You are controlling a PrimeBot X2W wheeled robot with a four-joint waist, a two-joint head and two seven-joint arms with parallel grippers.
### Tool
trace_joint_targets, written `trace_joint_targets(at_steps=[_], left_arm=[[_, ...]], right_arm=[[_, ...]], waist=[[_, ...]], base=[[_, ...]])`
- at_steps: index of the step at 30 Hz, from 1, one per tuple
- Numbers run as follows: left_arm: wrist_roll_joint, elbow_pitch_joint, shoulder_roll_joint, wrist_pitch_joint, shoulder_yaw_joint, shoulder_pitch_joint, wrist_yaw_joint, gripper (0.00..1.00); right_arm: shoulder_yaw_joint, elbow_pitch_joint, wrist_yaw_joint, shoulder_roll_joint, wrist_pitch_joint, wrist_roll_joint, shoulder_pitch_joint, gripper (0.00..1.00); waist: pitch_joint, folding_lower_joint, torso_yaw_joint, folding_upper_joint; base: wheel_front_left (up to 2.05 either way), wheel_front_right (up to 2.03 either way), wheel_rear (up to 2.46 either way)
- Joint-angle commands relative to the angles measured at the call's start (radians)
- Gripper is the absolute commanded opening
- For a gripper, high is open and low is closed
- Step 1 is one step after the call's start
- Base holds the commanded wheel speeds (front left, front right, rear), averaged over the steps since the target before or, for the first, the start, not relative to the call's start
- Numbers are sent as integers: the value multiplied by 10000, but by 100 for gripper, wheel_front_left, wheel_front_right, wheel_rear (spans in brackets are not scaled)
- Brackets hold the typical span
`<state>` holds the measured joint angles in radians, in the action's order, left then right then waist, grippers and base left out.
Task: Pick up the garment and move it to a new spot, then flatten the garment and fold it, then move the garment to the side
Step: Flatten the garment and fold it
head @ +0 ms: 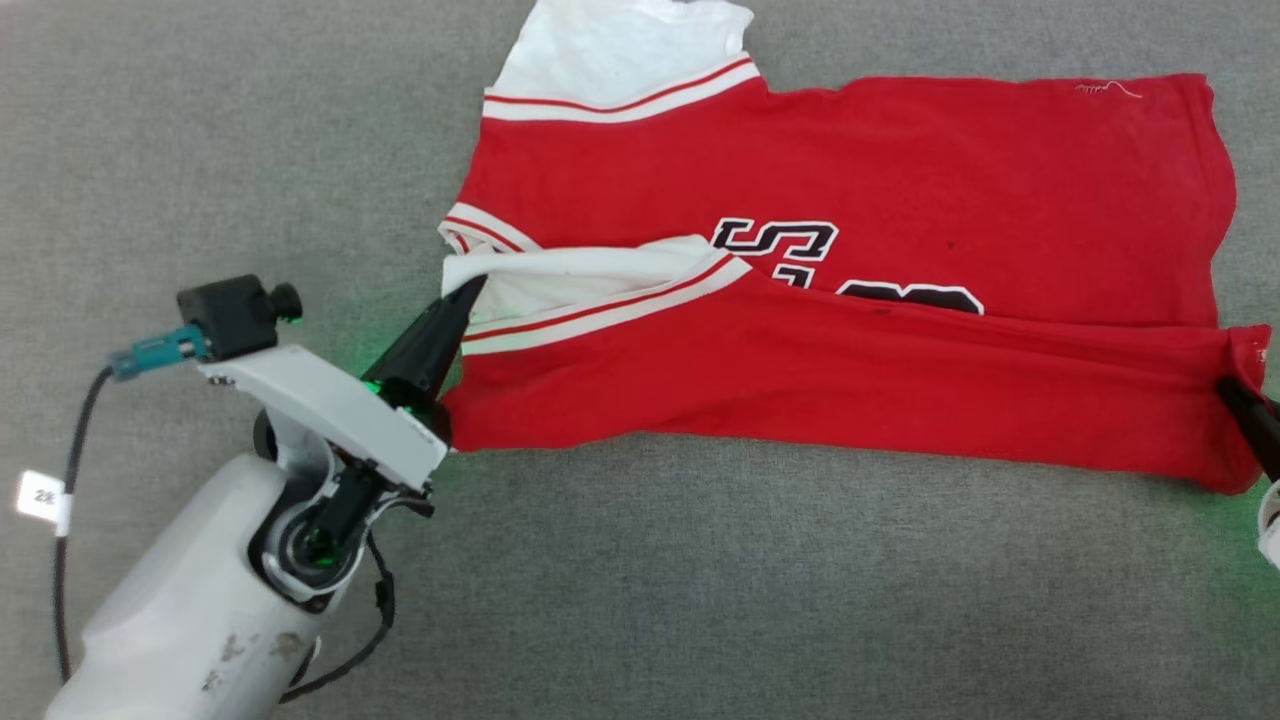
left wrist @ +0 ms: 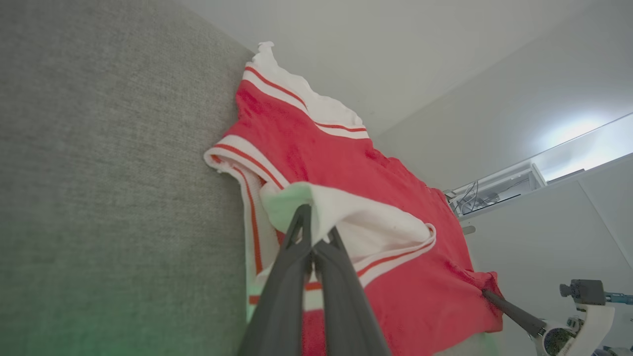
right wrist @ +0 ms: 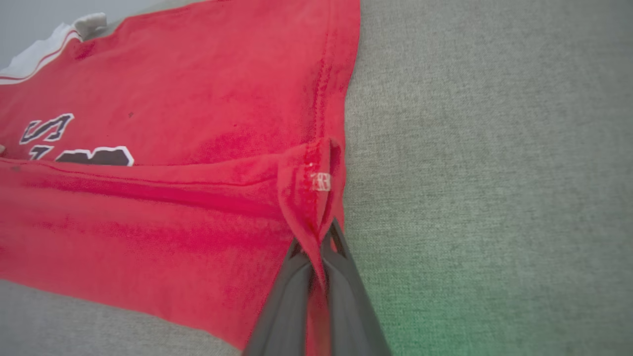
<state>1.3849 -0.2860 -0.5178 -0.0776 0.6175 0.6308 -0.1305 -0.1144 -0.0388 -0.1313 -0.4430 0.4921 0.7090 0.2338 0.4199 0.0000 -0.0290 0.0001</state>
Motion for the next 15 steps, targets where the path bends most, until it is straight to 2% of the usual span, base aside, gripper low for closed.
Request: trace_joint_targets(at_steps=[1, 10, 11, 13, 14, 15], left_arm=[[-103, -347, 104, -95, 121, 154, 6, 0], [-814, -2109, 241, -444, 925, 557, 20, 0], [-831, -2218, 264, -504, 973, 622, 21, 7], [-935, -2450, 240, -551, 1099, 723, 29, 36], [-1013, -2509, 223, -605, 1181, 773, 29, 62], [-1043, -2578, 215, -629, 1246, 810, 29, 100]], right_arm=[[89, -158, 9, 0, -86, -119, 189, 0], [683, -886, 9, -57, -411, -321, 576, 0], [729, -923, 9, -65, -454, -333, 569, 0], [797, -969, 9, -76, -560, -322, 614, 0], [819, -987, 9, -101, -626, -330, 628, 0], [838, -1009, 9, -123, -703, -346, 644, 25]], waist=[[91, 0, -22, -1], [164, 0, 111, -1], [124, 0, 141, -1], [35, 0, 175, -1], [-30, 0, 193, -1], [-103, 0, 204, -1]], base=[[0, 0, 0], [0, 0, 0], [0, 0, 0], [0, 0, 0], [0, 0, 0], [0, 0, 0]])
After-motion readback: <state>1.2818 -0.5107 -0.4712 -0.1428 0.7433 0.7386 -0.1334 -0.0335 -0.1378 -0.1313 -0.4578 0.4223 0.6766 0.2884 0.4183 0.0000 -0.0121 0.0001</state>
